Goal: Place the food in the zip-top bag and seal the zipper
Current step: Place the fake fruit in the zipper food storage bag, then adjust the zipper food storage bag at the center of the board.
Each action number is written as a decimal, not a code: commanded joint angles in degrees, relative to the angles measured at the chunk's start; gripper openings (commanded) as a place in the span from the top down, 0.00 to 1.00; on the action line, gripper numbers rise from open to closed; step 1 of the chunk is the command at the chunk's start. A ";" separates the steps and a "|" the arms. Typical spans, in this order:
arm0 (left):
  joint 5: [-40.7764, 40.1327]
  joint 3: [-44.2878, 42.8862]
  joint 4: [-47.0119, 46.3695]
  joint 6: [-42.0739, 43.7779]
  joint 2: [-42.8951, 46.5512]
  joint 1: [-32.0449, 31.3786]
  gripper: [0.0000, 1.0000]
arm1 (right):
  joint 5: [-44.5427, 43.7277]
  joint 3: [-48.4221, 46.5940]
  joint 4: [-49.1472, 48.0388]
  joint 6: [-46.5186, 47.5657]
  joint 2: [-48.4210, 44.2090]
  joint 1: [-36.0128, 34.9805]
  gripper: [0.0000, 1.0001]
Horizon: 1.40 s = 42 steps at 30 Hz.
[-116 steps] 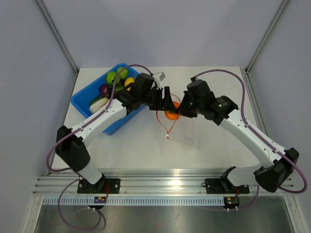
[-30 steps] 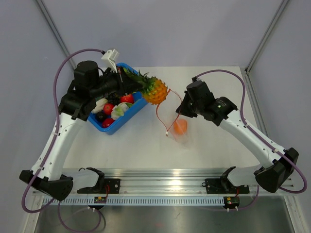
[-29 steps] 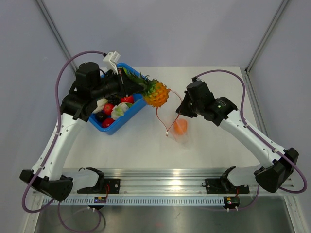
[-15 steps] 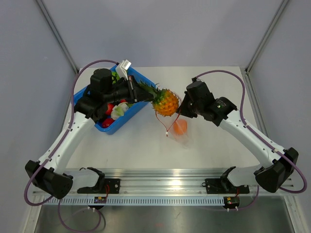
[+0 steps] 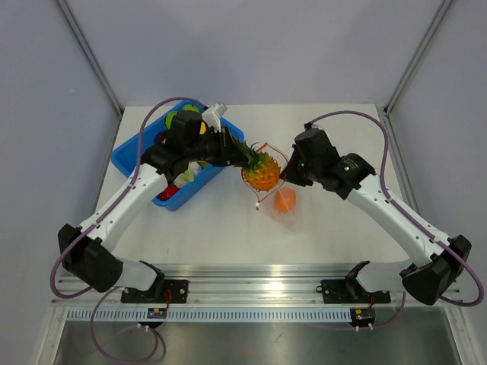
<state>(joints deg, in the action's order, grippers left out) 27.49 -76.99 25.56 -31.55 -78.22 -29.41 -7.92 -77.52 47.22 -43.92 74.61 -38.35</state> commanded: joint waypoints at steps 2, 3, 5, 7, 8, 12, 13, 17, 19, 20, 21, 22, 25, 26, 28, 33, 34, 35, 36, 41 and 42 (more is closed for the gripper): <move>-2.25 -2.81 1.33 4.03 -1.76 -0.91 1.00 | 1.33 -1.23 -4.86 -0.73 -1.66 -0.59 1.00; -2.87 -3.25 1.68 4.65 -1.85 -0.91 1.00 | 1.59 -1.23 -4.95 -0.81 -1.66 -0.59 1.00; -2.88 -4.57 3.70 6.50 -2.82 -0.91 1.00 | 1.77 -1.41 -5.73 -0.99 -1.83 -0.59 1.00; -1.04 -5.10 3.62 6.94 -3.69 -1.00 1.00 | 2.91 -1.41 -7.14 -1.43 -1.57 -0.50 1.00; -0.86 -5.01 3.27 6.68 -3.87 -1.18 1.00 | 3.26 -1.76 -7.49 -1.52 -1.31 -0.59 1.00; -0.85 -3.17 -0.41 4.92 -4.93 -4.33 1.00 | 4.49 -2.20 -8.11 -1.69 0.01 -0.59 1.00; -2.33 -2.03 -1.82 3.09 -4.93 -5.04 1.00 | 4.50 -2.03 -8.46 -1.78 0.10 -0.59 1.00; -8.93 2.46 -8.43 1.75 -5.18 -9.43 0.97 | 5.29 -1.67 -9.60 -2.31 -0.16 -0.59 1.00; -6.93 -1.73 -2.65 4.03 -7.47 -10.14 0.42 | 5.46 -1.76 -9.52 -2.40 -0.60 -0.59 1.00; -6.92 -3.41 -0.36 5.08 -8.09 -10.06 0.35 | 5.29 -1.67 -9.26 -2.22 -0.78 -0.50 1.00; -7.01 -4.47 2.80 6.05 -7.75 -10.05 0.29 | 4.68 -1.50 -8.99 -2.31 -0.95 -0.59 1.00; -7.18 -5.27 3.78 7.72 -6.87 -10.05 0.24 | 4.50 -1.24 -8.99 -2.31 -1.57 -0.59 1.00; -7.80 -8.78 6.60 10.53 -1.60 -10.05 0.18 | 3.44 -0.10 -8.99 -2.48 -2.36 -0.59 1.00; -7.97 -10.53 7.39 11.15 -0.37 -10.05 0.17 | 3.35 0.26 -9.08 -2.66 -2.54 -0.59 1.00; -10.07 -11.69 9.68 12.38 2.96 -10.14 0.20 | 3.35 0.43 -9.17 -2.75 -2.45 -0.59 1.00; -21.57 -5.92 11.00 10.82 8.86 -9.44 0.40 | 3.53 0.35 -8.99 -2.75 -2.45 -0.59 1.00; -24.21 -4.24 10.74 9.24 9.39 -8.92 0.41 | 3.53 0.43 -9.08 -2.66 -2.62 -0.50 1.00; -24.15 -2.83 10.48 8.70 9.74 -8.04 0.40 | 3.53 0.44 -8.99 -2.75 -2.63 -0.59 1.00; -24.06 -1.60 10.04 8.26 9.66 -7.68 0.36 | 3.53 0.44 -8.99 -2.75 -2.71 -0.59 1.00; -22.74 6.84 8.55 5.45 8.69 -7.68 0.33 | 3.18 0.79 -8.46 -2.92 -3.42 -0.50 1.00; -22.83 7.90 7.41 4.66 8.87 -7.68 0.36 | 3.00 0.87 -8.46 -2.92 -3.68 -0.59 1.00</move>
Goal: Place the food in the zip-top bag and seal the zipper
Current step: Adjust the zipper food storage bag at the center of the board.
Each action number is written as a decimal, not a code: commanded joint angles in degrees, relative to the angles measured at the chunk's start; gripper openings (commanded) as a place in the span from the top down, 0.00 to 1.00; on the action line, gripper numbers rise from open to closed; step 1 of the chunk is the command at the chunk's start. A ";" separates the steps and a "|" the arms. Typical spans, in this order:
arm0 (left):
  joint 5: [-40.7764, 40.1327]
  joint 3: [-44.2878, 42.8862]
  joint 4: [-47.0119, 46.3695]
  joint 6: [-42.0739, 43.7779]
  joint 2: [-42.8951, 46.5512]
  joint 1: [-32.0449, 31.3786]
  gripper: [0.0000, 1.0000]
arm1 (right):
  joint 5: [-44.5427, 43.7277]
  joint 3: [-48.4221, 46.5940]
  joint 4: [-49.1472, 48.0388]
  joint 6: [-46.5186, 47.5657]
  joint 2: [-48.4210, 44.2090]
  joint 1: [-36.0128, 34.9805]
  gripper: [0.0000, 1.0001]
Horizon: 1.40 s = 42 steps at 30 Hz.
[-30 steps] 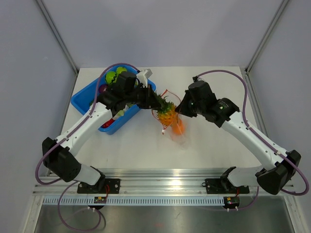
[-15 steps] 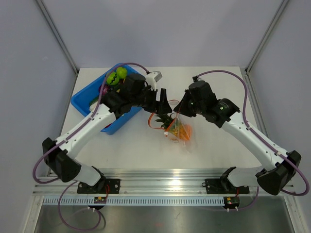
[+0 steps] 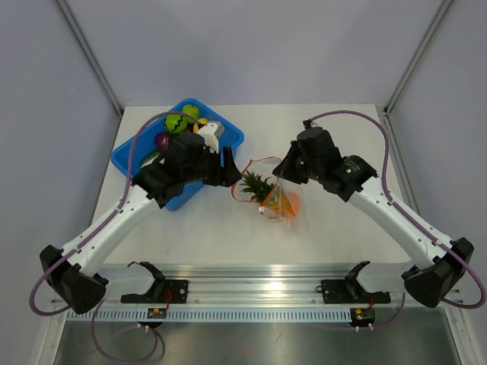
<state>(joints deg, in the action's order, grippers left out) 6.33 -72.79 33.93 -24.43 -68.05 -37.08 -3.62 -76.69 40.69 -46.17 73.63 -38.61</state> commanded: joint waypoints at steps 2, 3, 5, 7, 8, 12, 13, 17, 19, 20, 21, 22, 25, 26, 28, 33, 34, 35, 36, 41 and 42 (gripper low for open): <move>-2.19 6.34 -2.20 -2.99 -1.03 -0.01 0.39 | -1.30 0.40 -1.84 -0.85 -2.87 -0.33 1.00; -2.46 6.96 -2.47 -3.43 -1.03 -0.01 0.41 | -1.30 0.40 -1.84 -0.85 -3.05 -0.33 1.00; -2.55 8.45 -3.43 -3.79 -1.29 -0.01 0.42 | -1.22 0.57 -1.67 -1.02 -3.22 -0.33 1.00; -1.85 9.42 -4.48 -4.31 -1.99 -0.01 0.45 | -1.22 0.57 -1.66 -0.94 -3.40 -0.33 1.00; -1.41 10.21 -5.53 -4.49 -2.35 -0.01 0.46 | -1.22 0.57 -1.75 -1.02 -3.31 -0.33 1.00; 3.68 11.27 -9.66 -6.42 -5.51 -0.10 0.60 | -1.48 0.57 -1.75 -1.02 -3.49 -0.32 1.00; 5.78 11.10 -10.37 -6.69 -7.08 -0.10 0.71 | -1.57 0.57 -1.84 -0.94 -3.49 -0.33 1.00; 7.56 3.64 -5.57 -4.85 -9.12 -0.10 1.00 | -2.97 -0.91 -0.01 0.20 -3.14 -0.33 1.00; 8.87 -2.42 -3.97 -3.70 -7.72 -0.10 1.00 | -3.24 -5.63 2.28 1.34 -2.79 -0.33 1.00; 9.83 -4.61 -2.92 -3.53 -5.88 -0.18 1.00 | -1.93 -7.58 4.29 1.87 -2.96 -0.33 1.00; 10.45 -6.20 -2.56 -3.44 -4.99 -0.36 1.00 | -1.31 -9.34 4.75 2.14 -4.01 -0.50 1.00; 10.63 -8.31 -2.47 -3.61 -4.29 -0.54 1.00 | -1.13 -11.80 4.84 2.57 -4.62 -0.68 1.00; 9.33 -6.94 -3.61 -4.40 -3.31 -0.80 1.00 | -0.34 -11.65 3.35 3.37 -6.65 -1.12 1.00; 8.71 -5.97 -4.65 -4.58 -4.01 -0.71 1.00 | -1.64 -10.51 2.82 3.81 -6.65 -1.03 1.00; 8.44 -3.94 -5.98 -4.93 -9.01 -0.71 1.00 | -3.84 -5.53 2.82 4.51 -4.38 -1.12 1.00; 9.58 -3.93 -6.16 -4.41 -21.93 -0.71 1.00 | -5.44 -0.84 5.19 4.60 5.72 -1.12 1.00; 9.93 -4.28 -5.90 -4.32 -22.47 -0.89 1.00 | -5.17 -0.66 5.11 4.43 6.00 -1.12 1.00; 10.19 -4.55 -5.63 -3.79 -22.21 -0.89 1.00 | -4.56 -0.48 4.23 4.34 5.92 -1.12 1.00; 9.67 -4.81 -5.55 -3.53 -21.17 -1.06 1.00 | -4.30 -0.22 3.53 4.25 4.78 -1.12 1.00; 8.35 -8.59 -2.12 -1.51 -18.27 -1.06 1.00 | -1.15 -5.57 3.61 5.65 2.93 -1.12 1.00; 8.61 -8.59 -2.46 -1.76 -17.74 -1.15 1.00 | -0.26 -6.28 3.09 5.74 1.88 -1.20 1.00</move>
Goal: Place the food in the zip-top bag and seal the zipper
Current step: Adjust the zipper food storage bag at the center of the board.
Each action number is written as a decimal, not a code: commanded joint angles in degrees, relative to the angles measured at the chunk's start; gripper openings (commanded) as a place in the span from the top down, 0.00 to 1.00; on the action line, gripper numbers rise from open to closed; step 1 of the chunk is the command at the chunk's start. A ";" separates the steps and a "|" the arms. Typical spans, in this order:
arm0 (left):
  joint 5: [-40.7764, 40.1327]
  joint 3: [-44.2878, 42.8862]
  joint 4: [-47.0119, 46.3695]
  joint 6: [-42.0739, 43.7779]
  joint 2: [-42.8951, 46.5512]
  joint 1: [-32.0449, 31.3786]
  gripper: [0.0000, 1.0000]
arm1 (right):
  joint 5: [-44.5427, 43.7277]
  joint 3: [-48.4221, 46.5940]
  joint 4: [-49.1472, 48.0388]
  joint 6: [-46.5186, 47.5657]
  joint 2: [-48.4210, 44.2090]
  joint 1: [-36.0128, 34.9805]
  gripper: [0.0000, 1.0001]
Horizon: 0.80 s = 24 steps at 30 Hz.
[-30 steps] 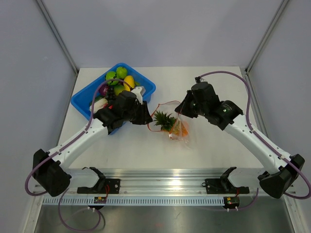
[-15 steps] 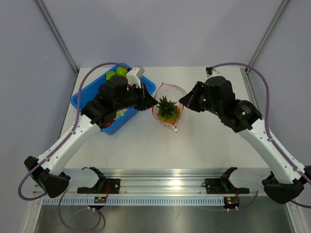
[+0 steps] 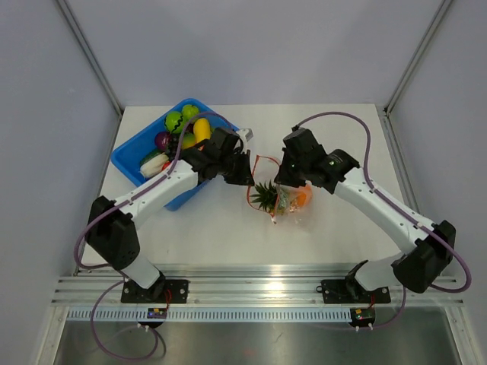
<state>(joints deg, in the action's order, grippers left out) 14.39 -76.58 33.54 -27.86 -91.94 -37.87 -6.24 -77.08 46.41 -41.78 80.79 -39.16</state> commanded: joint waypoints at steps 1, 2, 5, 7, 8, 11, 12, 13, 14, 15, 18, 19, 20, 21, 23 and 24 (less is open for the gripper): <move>0.98 -3.94 -3.38 1.49 6.42 -0.37 1.00 | 3.16 -6.15 -3.43 1.52 -5.91 -0.83 1.00; 1.16 -3.24 -4.09 1.14 6.42 -0.37 1.00 | 3.95 -6.07 -5.26 1.44 -6.69 -0.83 1.00; 2.56 -0.86 -5.32 0.09 3.02 -0.89 1.00 | 1.34 -3.61 -7.29 1.09 -9.07 -0.83 1.00; 5.11 0.19 -5.94 -0.35 1.33 -1.94 1.00 | -0.52 -0.54 -7.13 1.09 -8.82 -0.83 1.00; 5.64 0.29 -6.12 -0.70 0.98 -2.30 1.00 | -1.83 0.52 -6.34 0.65 -8.38 -0.83 1.00; 6.96 0.29 -7.43 -1.06 2.90 -2.91 1.00 | -3.16 6.05 -5.63 -0.76 -6.44 -0.83 1.00; 6.01 -0.06 -7.35 -0.71 4.30 -2.83 1.00 | -3.34 7.11 -5.54 -1.02 -5.74 -0.83 1.00; 5.30 -0.59 -6.48 -0.45 4.84 -2.83 1.00 | -3.51 8.07 -5.20 -1.37 -5.39 -0.83 1.00; 4.60 -1.90 -5.95 0.16 5.10 -2.83 1.00 | -3.95 7.91 -4.58 -1.37 -5.21 -0.83 1.00; 4.50 -2.87 -5.59 0.35 5.19 -2.74 1.00 | -4.04 6.08 -4.32 -1.20 -4.86 -0.83 1.00; 7.12 -9.08 -2.35 0.79 4.58 -2.74 1.00 | -4.66 -2.07 -2.12 1.25 -5.20 -0.83 1.00; 7.92 -10.42 -1.99 0.61 5.71 -2.83 1.00 | -4.75 -4.37 -1.51 1.96 -5.47 -0.83 1.00; 8.37 -11.57 -2.33 0.00 6.94 -2.83 1.00 | -4.57 -6.14 -1.76 2.75 -6.17 -0.83 1.00; 7.94 -12.45 -2.95 -0.27 8.43 -2.91 1.00 | -4.57 -8.24 -2.63 3.37 -8.09 -0.83 1.00; 6.80 -12.55 -4.79 -0.27 12.83 -2.91 1.00 | -4.57 -8.44 -5.62 4.77 -10.56 -0.83 1.00; 5.22 -12.28 -5.06 -0.18 13.80 -2.91 1.00 | -4.74 -7.22 -6.33 5.30 -12.57 -0.83 1.00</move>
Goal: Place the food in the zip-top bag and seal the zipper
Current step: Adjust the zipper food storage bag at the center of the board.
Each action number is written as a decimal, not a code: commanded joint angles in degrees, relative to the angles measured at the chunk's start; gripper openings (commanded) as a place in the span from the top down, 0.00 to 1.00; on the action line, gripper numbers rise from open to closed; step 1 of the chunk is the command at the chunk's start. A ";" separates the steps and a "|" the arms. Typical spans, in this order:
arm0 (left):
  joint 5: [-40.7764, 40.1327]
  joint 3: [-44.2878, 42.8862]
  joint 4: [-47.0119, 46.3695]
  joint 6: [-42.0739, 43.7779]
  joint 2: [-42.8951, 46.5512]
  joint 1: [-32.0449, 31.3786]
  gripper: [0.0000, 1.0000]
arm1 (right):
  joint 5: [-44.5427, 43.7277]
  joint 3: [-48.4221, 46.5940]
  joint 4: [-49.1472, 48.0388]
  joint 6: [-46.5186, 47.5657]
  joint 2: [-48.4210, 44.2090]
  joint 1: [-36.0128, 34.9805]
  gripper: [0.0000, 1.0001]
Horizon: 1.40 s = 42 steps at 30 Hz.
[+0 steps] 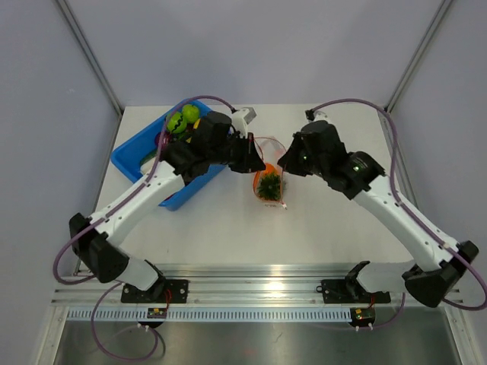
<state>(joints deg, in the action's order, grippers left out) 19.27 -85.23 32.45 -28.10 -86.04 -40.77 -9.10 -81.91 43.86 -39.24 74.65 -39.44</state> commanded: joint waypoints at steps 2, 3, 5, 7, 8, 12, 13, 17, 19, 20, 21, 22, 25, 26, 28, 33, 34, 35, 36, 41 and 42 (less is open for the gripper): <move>-0.72 -1.61 -3.88 0.67 9.48 -0.01 1.00 | -2.06 0.24 -5.27 2.77 -7.68 -0.55 1.00; -0.98 -0.04 -4.06 0.76 9.49 -0.01 1.00 | -2.06 3.65 -4.92 1.81 -7.85 -0.55 1.00; -0.11 6.45 -5.63 -0.46 8.96 -0.01 1.00 | 0.03 8.06 -5.01 0.05 -7.33 -0.55 1.00; 2.35 11.47 -9.65 -1.78 7.12 -0.01 1.00 | 2.59 15.44 -7.54 -2.76 -6.02 -0.55 1.00; 2.88 16.02 -10.81 -3.00 5.98 -0.01 1.00 | 4.51 17.38 -8.25 -3.46 -4.70 -0.55 1.00; 2.88 14.58 -8.74 -2.84 -0.17 0.08 1.00 | 4.36 16.19 -6.60 -3.30 0.04 -0.55 1.00; 2.97 13.09 -7.93 -2.58 -0.18 0.08 1.00 | 3.84 14.43 -4.68 -2.86 0.58 -0.55 1.00; -0.01 2.64 -1.87 0.23 2.36 0.08 1.00 | 1.55 5.64 -2.20 -0.57 -0.64 -0.46 1.00; -0.37 -2.29 0.32 0.50 4.81 0.08 1.00 | 1.46 1.32 -1.67 0.13 -2.13 -0.55 1.00; -0.37 -3.18 0.60 0.33 5.70 0.08 1.00 | 1.72 0.27 -1.58 0.22 -3.71 -0.55 1.00; -0.28 -3.97 0.95 0.06 6.40 0.08 1.00 | 2.07 -0.61 -1.75 0.22 -4.59 -0.55 1.00; -0.28 -3.72 0.69 -0.03 7.28 -0.01 1.00 | 2.25 -0.79 -1.76 0.13 -5.39 -0.55 1.00; -0.11 0.04 -1.85 -1.25 8.35 -0.01 1.00 | 1.64 0.43 -1.23 -0.04 -6.62 -0.55 1.00; 0.15 1.28 -2.38 -1.95 7.13 -0.01 1.00 | 1.28 1.04 -1.06 -0.04 -6.02 -0.55 1.00; 2.78 5.40 -5.80 -3.27 5.28 -0.01 1.00 | -0.12 3.50 -0.18 -0.48 -4.79 -0.55 1.00; 5.95 7.54 -7.41 -3.28 -6.30 0.08 1.00 | -3.37 7.64 0.70 -1.36 -0.13 -0.46 1.00; 6.57 6.84 -6.70 -2.76 -7.20 0.08 1.00 | -3.90 7.03 2.36 -1.27 0.40 -0.46 1.00; 7.36 5.61 -6.26 -2.58 -7.65 0.08 1.00 | -4.08 5.72 2.81 -1.19 0.49 -0.46 1.00; 8.32 5.08 -5.82 -2.49 -7.56 0.08 1.00 | -4.25 4.92 3.16 -0.84 0.06 -0.46 1.00; 4.38 -0.28 -1.17 -0.21 0.25 0.08 1.00 | -5.84 -2.18 5.88 0.66 -4.60 -0.46 1.00; 4.11 -2.03 0.41 0.06 1.13 0.08 1.00 | -5.92 -3.16 6.41 0.75 -5.13 -0.46 1.00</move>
<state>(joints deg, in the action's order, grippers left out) 23.38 -79.92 32.45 -29.93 -93.84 -40.75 -11.62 -77.89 50.11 -39.62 75.05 -39.53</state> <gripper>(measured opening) 0.005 0.011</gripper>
